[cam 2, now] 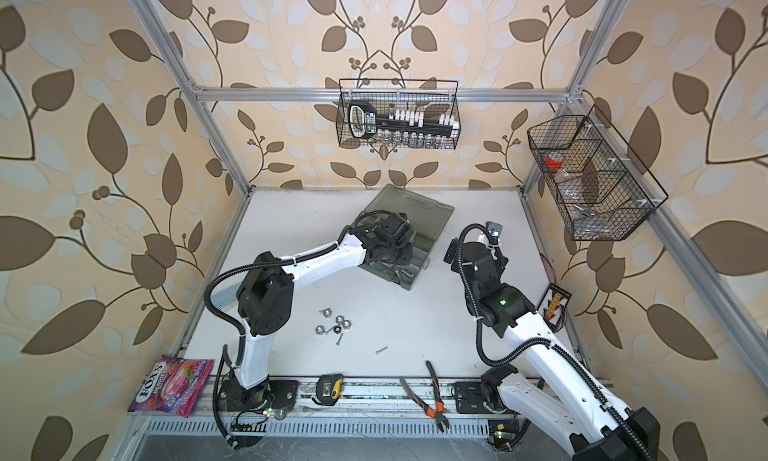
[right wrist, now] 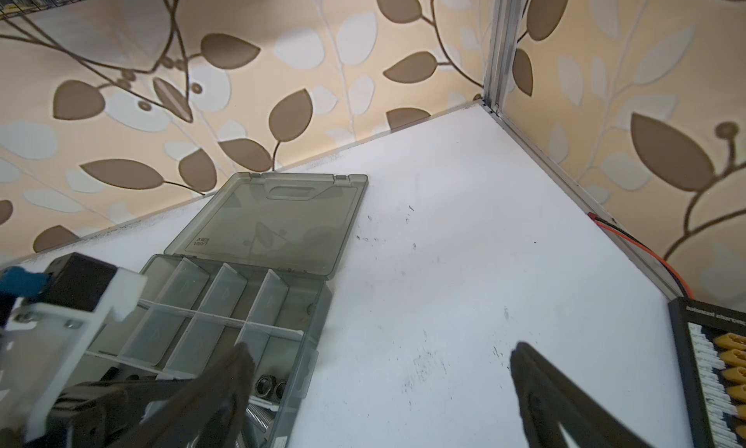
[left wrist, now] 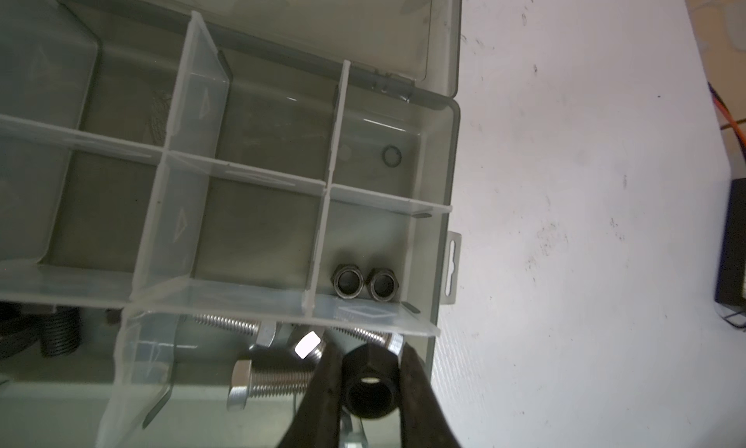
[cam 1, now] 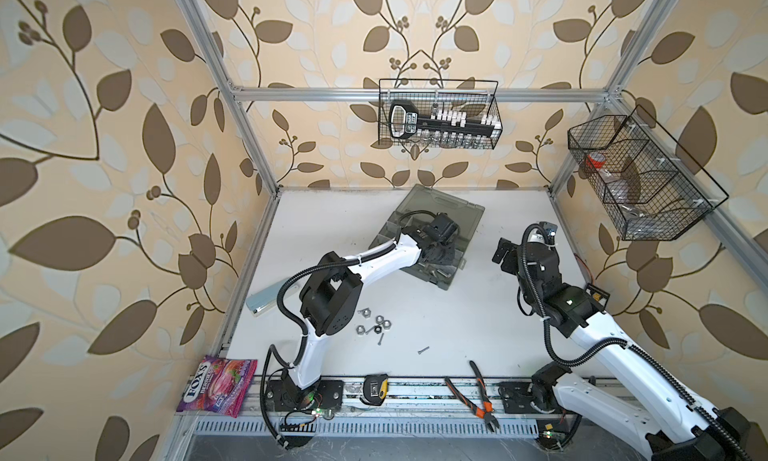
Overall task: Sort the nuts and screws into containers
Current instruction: 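Open the left gripper to drop the black nut into the nut compartment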
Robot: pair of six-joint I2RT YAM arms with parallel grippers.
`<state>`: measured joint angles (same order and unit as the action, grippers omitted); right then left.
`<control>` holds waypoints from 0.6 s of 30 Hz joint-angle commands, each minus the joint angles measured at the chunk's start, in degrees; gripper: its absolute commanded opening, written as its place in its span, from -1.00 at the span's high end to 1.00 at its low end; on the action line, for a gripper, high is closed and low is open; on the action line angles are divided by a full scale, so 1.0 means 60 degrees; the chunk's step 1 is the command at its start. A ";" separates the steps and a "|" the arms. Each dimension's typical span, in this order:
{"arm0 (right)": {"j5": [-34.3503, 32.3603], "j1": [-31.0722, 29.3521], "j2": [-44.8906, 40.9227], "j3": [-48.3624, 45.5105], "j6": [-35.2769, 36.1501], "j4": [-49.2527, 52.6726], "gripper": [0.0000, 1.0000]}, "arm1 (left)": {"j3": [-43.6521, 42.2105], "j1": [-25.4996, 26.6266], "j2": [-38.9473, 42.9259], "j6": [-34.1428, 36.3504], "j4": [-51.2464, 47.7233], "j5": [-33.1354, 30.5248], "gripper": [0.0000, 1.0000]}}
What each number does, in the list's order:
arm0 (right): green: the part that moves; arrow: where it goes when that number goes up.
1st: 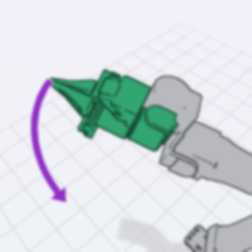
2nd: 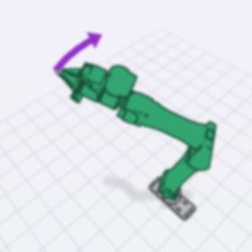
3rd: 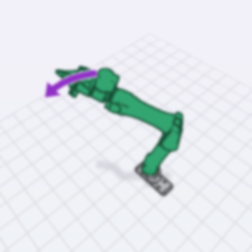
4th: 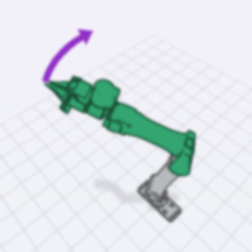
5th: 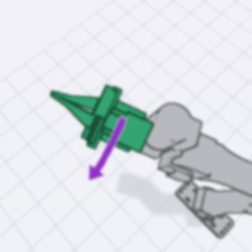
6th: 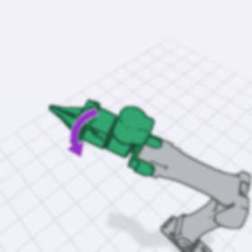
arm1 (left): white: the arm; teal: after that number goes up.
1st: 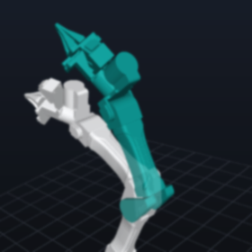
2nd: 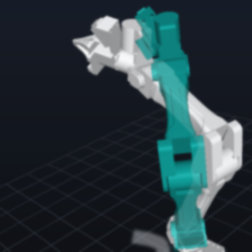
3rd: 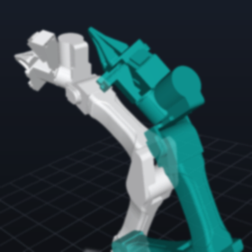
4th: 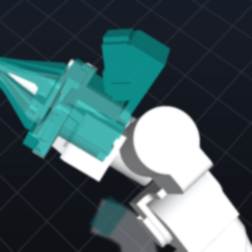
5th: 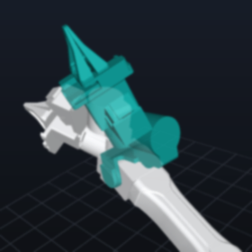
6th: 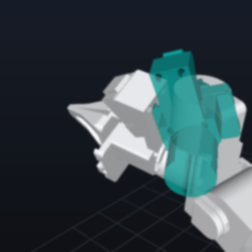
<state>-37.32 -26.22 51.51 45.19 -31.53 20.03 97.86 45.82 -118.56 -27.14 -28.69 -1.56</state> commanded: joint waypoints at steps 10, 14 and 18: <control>-0.0006 0.0025 -0.0235 -0.0266 -0.0004 0.0026 -0.99 | 0.1599 0.0083 -0.1362 0.0362 -0.0042 0.0358 0.65; 0.0024 0.0020 -0.0169 -0.0249 -0.0018 0.0005 -0.99 | 0.1772 0.0082 -0.1587 0.0348 -0.0137 0.0448 0.46; 0.0021 0.0020 -0.0147 -0.0251 -0.0058 -0.0006 -0.99 | 0.1910 0.0079 -0.1614 0.0292 -0.0196 0.0612 0.16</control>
<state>-37.28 -26.22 50.81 44.45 -31.53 19.94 106.52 45.82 -128.22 -25.43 -29.34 0.93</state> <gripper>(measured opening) 0.996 0.408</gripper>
